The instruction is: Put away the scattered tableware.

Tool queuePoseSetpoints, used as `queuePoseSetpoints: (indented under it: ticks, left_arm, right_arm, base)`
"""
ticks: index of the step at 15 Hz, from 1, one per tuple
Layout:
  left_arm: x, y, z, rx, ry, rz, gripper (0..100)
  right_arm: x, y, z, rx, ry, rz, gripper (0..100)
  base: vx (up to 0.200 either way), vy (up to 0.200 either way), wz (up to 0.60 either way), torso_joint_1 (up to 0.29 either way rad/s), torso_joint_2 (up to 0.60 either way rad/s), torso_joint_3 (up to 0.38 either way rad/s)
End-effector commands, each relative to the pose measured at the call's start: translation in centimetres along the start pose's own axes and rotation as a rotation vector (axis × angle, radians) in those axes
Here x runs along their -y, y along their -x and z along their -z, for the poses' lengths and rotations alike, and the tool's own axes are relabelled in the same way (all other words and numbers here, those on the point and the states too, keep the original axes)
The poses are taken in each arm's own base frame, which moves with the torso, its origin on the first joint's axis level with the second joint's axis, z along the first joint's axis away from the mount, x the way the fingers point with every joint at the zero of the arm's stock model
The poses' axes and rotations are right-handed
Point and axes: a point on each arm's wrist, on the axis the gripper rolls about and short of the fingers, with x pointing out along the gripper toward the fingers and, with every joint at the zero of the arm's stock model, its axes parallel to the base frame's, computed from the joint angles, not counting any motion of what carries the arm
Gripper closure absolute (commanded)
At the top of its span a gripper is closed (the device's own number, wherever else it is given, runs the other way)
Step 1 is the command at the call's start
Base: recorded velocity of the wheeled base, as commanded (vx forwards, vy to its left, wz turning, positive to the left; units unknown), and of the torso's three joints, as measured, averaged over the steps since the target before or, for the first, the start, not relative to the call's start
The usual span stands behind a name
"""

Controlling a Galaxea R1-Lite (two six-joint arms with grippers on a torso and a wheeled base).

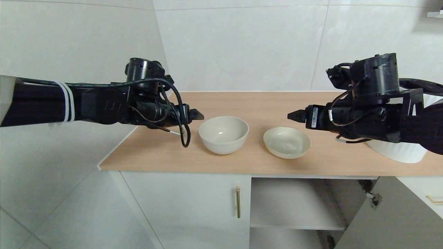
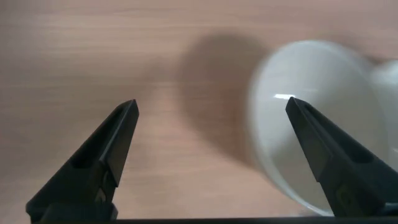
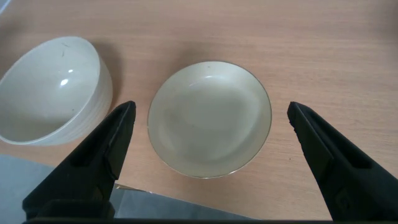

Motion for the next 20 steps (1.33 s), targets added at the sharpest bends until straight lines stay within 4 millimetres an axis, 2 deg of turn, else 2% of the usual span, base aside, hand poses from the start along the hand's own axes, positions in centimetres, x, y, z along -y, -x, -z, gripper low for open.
queuePoseSetpoints:
  ticks: [1, 7, 8, 12, 15, 19, 20]
  left_arm:
    - [0.9, -1.4, 1.2, -0.037, -0.023, -0.010, 0]
    - [1.9, -1.7, 1.8, -0.054, -0.034, 0.006, 0]
    - [1.9, -1.9, 1.9, -0.058, -0.034, 0.006, 100]
    - [2.6, -2.9, 2.8, -0.089, -0.047, 0.016, 100]
    - [2.7, -2.3, 2.5, -0.075, -0.045, 0.018, 100]
    - [4.2, 5.0, 0.7, 0.033, -0.020, 0.088, 100]
    - [4.3, 6.0, 0.6, 0.047, -0.021, 0.097, 100]
  right_arm:
    - [0.0, 0.0, 0.0, 0.002, 0.000, 0.000, 0]
    - [0.0, 0.0, 0.0, 0.000, 0.000, 0.000, 0]
    - [0.0, 0.0, 0.0, 0.001, 0.000, 0.002, 0]
    - [0.0, 0.1, -0.1, 0.004, 0.001, 0.001, 0]
    - [0.0, 0.2, -0.1, 0.005, 0.000, 0.000, 0]
    - [0.5, -0.7, 0.5, -0.060, 0.015, 0.037, 0]
    - [0.8, -1.2, 0.6, -0.083, 0.019, 0.057, 0]
  base:
    - [0.000, 0.000, 0.00, 0.000, 0.00, 0.000]
    - [0.000, 0.000, 0.00, 0.000, 0.00, 0.000]
    - [0.000, 0.000, 0.00, 0.000, 0.00, 0.000]
    - [0.000, 0.000, 0.00, 0.000, 0.00, 0.000]
    - [0.000, 0.000, 0.00, 0.000, 0.00, 0.000]
    - [0.000, 0.000, 0.00, 0.000, 0.00, 0.000]
    - [0.000, 0.000, 0.00, 0.000, 0.00, 0.000]
